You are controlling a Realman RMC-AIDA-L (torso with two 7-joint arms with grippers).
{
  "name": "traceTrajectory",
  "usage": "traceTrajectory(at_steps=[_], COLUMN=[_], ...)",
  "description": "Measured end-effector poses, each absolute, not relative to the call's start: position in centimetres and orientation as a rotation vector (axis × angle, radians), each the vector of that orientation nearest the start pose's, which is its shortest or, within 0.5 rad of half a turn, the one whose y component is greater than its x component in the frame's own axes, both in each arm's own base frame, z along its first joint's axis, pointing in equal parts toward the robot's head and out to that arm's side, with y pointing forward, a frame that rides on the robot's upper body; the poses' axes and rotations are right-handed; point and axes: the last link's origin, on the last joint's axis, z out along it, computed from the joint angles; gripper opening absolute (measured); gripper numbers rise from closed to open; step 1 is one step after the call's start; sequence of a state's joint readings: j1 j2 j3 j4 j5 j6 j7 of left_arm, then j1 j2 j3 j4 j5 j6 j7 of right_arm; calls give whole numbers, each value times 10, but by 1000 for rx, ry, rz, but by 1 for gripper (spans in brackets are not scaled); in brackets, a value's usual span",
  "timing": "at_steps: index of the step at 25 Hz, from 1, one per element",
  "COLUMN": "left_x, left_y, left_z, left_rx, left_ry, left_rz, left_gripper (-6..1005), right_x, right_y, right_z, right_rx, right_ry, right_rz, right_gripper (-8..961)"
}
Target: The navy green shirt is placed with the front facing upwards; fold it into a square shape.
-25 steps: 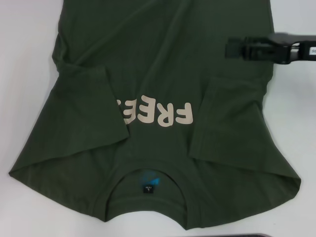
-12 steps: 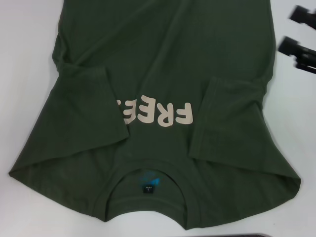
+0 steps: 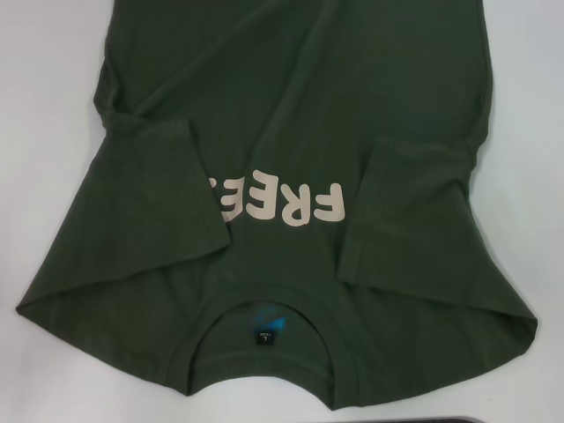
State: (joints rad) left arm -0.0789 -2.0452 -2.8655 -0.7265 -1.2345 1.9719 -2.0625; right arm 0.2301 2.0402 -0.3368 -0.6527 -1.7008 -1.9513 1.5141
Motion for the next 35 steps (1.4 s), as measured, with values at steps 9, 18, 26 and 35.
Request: traceTrajectory(at_steps=[9,18,26,35], left_x=[-386,-384,-388,-393], left_y=[160,177,183,193], left_z=[89,81,73,72], left_rx=[-1688,-1758,-1729,-1751], left_ry=[-2217,-2284,-2325,-2263], left_rz=[-1050,-869,-776,-709], left_gripper=[949,948,949,948], right_x=[345,344,337,335], right_y=[252,288,299,299], right_z=[114,135,129,127], right_rx=[-1998,-2026,-2070,-2078], right_ry=[1465,1791,1813,1816], right_rz=[1292,989,928,935], right_gripper=[931,925,924,924])
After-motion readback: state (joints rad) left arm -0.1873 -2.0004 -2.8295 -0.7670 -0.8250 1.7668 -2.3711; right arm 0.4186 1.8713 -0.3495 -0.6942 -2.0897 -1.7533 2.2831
